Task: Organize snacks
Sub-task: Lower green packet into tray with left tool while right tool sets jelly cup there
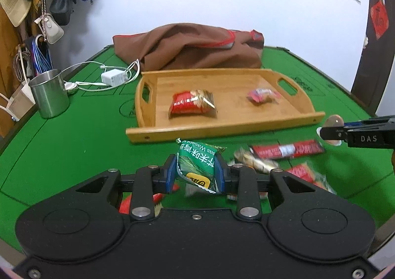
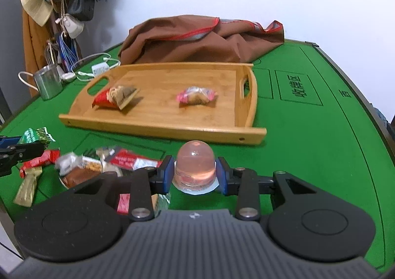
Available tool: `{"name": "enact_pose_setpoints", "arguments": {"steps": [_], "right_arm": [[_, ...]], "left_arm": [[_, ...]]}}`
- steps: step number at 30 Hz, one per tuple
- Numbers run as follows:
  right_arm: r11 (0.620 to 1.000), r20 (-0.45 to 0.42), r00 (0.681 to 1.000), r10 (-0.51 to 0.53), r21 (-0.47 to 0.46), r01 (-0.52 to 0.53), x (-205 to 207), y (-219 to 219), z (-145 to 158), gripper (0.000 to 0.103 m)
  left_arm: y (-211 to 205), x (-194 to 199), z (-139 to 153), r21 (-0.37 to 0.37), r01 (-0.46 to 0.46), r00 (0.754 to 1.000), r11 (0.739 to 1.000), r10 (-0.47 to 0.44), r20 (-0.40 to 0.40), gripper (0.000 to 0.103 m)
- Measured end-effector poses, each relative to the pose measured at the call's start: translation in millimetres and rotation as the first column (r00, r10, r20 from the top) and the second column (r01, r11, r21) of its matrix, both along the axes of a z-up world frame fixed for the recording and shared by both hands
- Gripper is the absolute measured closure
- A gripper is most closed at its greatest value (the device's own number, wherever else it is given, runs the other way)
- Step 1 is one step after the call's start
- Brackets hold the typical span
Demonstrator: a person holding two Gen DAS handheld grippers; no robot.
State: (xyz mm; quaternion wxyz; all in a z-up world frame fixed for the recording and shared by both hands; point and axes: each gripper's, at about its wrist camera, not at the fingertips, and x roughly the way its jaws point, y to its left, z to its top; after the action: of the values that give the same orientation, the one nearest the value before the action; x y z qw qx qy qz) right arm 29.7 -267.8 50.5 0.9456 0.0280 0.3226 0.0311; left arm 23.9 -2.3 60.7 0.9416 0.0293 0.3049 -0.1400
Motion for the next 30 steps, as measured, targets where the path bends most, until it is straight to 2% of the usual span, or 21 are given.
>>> {"name": "enact_pose_setpoints", "arguments": {"steps": [8, 20, 26, 30], "right_arm": [[1.000, -0.012, 1.000, -0.008, 0.024, 0.008, 30, -4, 14, 0.062], [0.998, -0.086, 0.995, -0.045, 0.035, 0.048, 107, -10, 31, 0.062], [0.996, -0.118, 0.990, -0.081, -0.035, 0.078, 151, -5, 31, 0.062], [0.994, -0.133, 0.985, -0.108, -0.043, 0.103, 174, -7, 23, 0.062]], "left_arm": [[-1, 37, 16, -0.018, -0.003, 1.000, 1.000, 0.004, 0.021, 0.073], [-12, 125, 29, -0.068, -0.032, 0.997, 0.997, 0.027, -0.066, 0.074], [-25, 175, 24, -0.075, -0.051, 0.991, 0.996, 0.041, -0.128, 0.073], [-33, 203, 19, -0.076, -0.064, 0.987, 0.995, 0.052, -0.154, 0.073]]}}
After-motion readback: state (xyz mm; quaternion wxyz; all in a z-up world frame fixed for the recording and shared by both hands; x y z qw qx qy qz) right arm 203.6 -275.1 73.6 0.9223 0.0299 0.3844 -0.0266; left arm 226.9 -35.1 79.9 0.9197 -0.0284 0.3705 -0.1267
